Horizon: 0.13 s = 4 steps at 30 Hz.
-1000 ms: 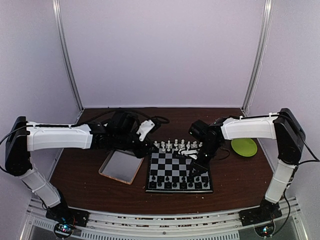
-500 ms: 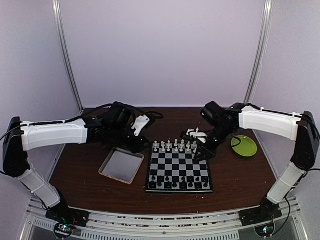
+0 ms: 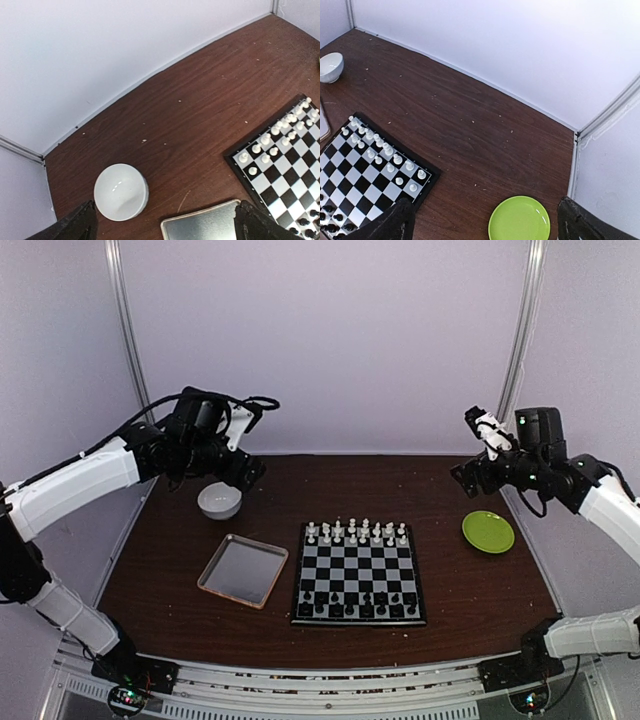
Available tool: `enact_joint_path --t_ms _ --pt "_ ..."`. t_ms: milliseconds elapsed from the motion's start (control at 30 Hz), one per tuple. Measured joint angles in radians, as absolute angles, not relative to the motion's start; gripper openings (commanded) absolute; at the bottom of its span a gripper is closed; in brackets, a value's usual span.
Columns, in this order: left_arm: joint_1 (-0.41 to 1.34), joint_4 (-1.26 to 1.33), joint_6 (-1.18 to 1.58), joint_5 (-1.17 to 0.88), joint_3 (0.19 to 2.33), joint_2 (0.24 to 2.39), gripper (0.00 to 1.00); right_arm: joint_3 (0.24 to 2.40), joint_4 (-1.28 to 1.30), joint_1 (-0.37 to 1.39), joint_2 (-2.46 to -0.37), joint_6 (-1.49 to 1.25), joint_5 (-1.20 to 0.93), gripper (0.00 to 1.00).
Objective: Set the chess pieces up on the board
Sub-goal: Reset both arms
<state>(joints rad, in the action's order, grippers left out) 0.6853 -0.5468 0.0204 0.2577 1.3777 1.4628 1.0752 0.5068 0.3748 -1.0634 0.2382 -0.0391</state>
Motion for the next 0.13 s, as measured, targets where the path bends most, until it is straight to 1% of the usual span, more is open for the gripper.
enact_joint_path --t_ms 133 --pt "0.640 -0.506 0.037 0.315 1.347 1.443 0.98 0.991 0.403 0.374 -1.054 0.174 0.048 0.99"
